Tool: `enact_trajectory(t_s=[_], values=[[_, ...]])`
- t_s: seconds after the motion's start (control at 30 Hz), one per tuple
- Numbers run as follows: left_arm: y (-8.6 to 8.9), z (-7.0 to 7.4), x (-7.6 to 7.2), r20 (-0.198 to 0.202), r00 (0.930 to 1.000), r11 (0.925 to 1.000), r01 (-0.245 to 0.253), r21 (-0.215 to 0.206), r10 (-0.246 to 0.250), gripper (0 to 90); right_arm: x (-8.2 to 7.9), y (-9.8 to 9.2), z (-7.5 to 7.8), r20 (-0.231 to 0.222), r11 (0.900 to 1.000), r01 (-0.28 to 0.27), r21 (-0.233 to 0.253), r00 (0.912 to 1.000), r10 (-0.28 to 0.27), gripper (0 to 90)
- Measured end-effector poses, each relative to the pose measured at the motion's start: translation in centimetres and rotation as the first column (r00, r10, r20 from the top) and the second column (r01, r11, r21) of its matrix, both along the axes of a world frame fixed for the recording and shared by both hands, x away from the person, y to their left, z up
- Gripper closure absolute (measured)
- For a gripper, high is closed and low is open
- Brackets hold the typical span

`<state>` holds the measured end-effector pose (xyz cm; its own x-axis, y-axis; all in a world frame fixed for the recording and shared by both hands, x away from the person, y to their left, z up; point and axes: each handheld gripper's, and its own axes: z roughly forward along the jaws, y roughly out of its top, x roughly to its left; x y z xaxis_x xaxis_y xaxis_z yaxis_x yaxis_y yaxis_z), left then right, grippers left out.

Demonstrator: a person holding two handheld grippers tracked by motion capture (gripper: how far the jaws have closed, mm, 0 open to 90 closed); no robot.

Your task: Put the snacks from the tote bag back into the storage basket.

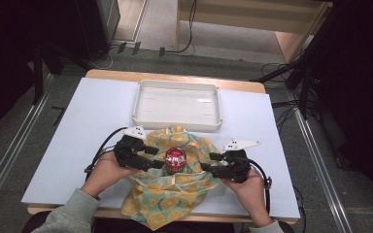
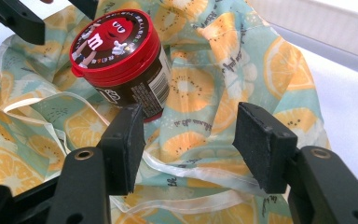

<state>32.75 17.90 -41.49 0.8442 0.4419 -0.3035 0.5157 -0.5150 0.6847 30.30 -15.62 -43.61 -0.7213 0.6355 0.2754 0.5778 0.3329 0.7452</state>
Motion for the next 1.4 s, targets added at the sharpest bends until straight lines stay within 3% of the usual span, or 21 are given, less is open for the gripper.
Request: enact_trajectory(t_s=[0.13,0.3,0.67,0.8,1.17,1.27,1.4], values=[[-0.2,-0.5,0.1,-0.010,0.9999,0.9999,0.012,-0.010,-0.012,34.5,0.0,0.1,0.0,0.001,1.000,0.001,-0.003,1.0000,-0.001,44.2],[-0.7,-1.0,0.1,0.006,0.9993,0.9993,0.036,0.009,-0.036,29.2,-0.1,0.1,-0.1,-0.004,1.000,-0.002,-0.006,1.0000,0.002,44.1],[-1.5,-2.4,0.4,-0.007,0.9993,0.9992,0.038,0.010,-0.038,28.6,-0.2,0.3,-0.2,-0.010,1.000,-0.010,-0.009,0.9999,0.010,44.2],[-2.0,-2.6,0.3,0.016,0.9990,0.9990,0.041,0.017,-0.042,26.8,-0.2,0.3,-0.3,-0.011,1.000,-0.009,-0.007,0.9999,0.009,44.2],[-3.0,-3.6,0.6,0.020,0.9984,0.9986,0.052,0.008,-0.052,22.3,-0.3,0.3,-0.3,-0.013,1.000,-0.011,-0.008,0.9998,0.011,44.1],[-3.5,-3.7,0.6,0.048,0.9972,0.9983,0.057,0.014,-0.058,21.9,-0.3,0.3,-0.3,-0.017,1.000,-0.010,-0.009,0.9998,0.009,44.1],[-3.8,-4.1,0.7,0.056,0.9967,0.9983,0.058,0.012,-0.058,20.1,-0.3,0.3,-0.4,-0.017,1.000,-0.012,-0.009,0.9998,0.012,44.1]])
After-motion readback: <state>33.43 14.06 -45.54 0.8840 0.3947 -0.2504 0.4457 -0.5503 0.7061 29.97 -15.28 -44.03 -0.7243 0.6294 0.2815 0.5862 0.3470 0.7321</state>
